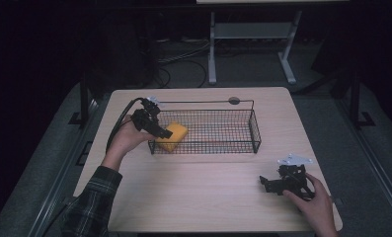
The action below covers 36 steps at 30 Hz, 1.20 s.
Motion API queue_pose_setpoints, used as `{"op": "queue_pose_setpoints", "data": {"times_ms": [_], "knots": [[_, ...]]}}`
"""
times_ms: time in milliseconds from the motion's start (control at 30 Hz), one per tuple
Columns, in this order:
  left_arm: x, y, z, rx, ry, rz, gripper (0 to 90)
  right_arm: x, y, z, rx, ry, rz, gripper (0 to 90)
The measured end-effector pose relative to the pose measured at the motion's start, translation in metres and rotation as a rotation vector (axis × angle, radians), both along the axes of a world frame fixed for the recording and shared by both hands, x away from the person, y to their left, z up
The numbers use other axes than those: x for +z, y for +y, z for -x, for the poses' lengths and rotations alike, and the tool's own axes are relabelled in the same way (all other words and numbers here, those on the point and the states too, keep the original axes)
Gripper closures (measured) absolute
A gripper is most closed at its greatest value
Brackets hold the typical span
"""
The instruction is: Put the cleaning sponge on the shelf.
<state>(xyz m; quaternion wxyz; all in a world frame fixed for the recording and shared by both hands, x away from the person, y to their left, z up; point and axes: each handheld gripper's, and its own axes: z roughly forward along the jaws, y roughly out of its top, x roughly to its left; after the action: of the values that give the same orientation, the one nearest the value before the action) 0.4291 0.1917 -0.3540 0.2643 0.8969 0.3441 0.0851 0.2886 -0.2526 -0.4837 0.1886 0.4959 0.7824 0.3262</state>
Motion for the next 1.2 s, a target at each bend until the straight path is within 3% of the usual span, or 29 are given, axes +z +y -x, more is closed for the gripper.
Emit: {"op": "queue_pose_setpoints", "data": {"times_ms": [500,1200], "knots": [[-0.009,0.023,0.031,0.028,-0.014,0.012,16.6,0.0,0.0,0.0,0.0,0.001,0.0,0.0],[-0.043,0.035,0.079,0.043,-0.051,0.048,16.5,0.0,0.0,0.0,0.0,0.0,0.001,0.0]]}}
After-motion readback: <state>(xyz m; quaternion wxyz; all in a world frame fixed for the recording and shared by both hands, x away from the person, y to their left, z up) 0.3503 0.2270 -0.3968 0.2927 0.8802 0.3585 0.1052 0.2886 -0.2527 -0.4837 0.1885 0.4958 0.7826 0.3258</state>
